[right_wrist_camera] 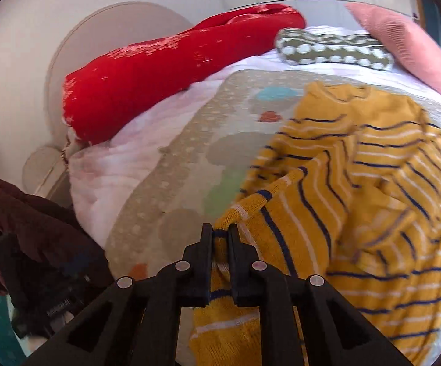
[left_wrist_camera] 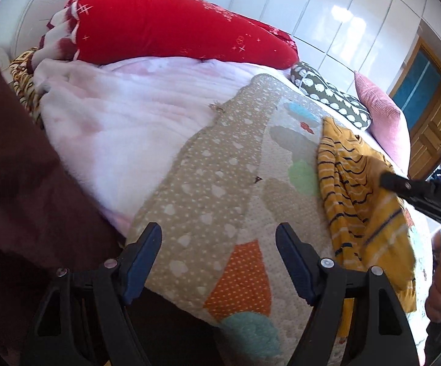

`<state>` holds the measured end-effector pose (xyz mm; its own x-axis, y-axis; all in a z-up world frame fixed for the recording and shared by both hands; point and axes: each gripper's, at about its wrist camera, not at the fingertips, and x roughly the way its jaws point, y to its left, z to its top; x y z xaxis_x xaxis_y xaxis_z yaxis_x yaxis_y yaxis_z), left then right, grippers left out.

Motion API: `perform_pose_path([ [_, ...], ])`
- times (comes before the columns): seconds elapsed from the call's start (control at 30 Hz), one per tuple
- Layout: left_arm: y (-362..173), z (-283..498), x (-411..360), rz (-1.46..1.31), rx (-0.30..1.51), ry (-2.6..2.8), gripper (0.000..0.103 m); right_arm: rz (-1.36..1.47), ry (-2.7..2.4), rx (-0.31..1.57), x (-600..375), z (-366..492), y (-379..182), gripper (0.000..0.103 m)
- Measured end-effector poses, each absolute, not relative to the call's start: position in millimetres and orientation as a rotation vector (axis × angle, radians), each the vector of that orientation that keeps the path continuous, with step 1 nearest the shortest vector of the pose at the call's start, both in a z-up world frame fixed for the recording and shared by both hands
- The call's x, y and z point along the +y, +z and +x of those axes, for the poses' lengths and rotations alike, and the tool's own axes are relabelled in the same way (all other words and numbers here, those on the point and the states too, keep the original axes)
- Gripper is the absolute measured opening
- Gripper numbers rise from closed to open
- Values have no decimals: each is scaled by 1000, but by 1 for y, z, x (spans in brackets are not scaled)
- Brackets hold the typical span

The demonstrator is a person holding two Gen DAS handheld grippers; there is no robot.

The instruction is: Fold small clothes

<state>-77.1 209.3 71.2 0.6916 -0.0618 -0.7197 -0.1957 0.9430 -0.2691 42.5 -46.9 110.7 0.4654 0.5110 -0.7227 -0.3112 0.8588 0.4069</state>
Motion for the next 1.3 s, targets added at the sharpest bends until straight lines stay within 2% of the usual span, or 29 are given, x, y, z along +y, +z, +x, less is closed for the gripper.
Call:
perform_pose_path([
  [0.2, 76, -97, 240, -356, 807, 176, 77, 184, 797, 1080, 103, 89, 82, 12],
  [0.3, 75, -97, 241, -359, 818, 172, 77, 149, 812, 1070, 116, 78, 83, 14],
  [0.33, 74, -96, 238, -356, 819, 162, 77, 150, 812, 1045, 105, 72, 87, 20],
  [0.37, 74, -94, 234, -353, 823, 151, 77, 136, 785, 1016, 88, 65, 92, 33],
  [0.4, 74, -92, 230, -351, 826, 134, 77, 108, 729, 978, 67, 59, 97, 42],
  [0.43, 74, -91, 224, -348, 825, 115, 77, 68, 649, 937, 43, 53, 100, 58],
  [0.47, 74, -89, 217, -347, 827, 95, 77, 24, 558, 902, 21, 49, 101, 67],
  [0.5, 73, -87, 210, -344, 832, 74, 77, -26, 463, 885, -4, 45, 100, 68],
  [0.63, 69, -78, 178, -325, 872, -1, 77, -327, 105, 894, -73, 41, 68, 68],
  [0.77, 72, -80, 150, -307, 903, -65, 77, -361, 79, 945, -103, 40, 32, 66],
  [0.8, 73, -82, 143, -290, 905, -68, 77, -355, 87, 945, -108, 39, 27, 59],
  [0.83, 75, -83, 136, -274, 907, -73, 77, -349, 78, 944, -111, 40, 25, 19],
  [0.87, 75, -85, 130, -262, 911, -80, 77, -327, 57, 944, -118, 41, 26, 10],
  [1.1, 66, -79, 93, -240, 967, -134, 77, 5, -256, 818, -263, 25, 79, 10],
  [1.3, 43, -66, 60, -279, 1048, -206, 77, 246, -677, 883, -415, -28, 72, 14],
])
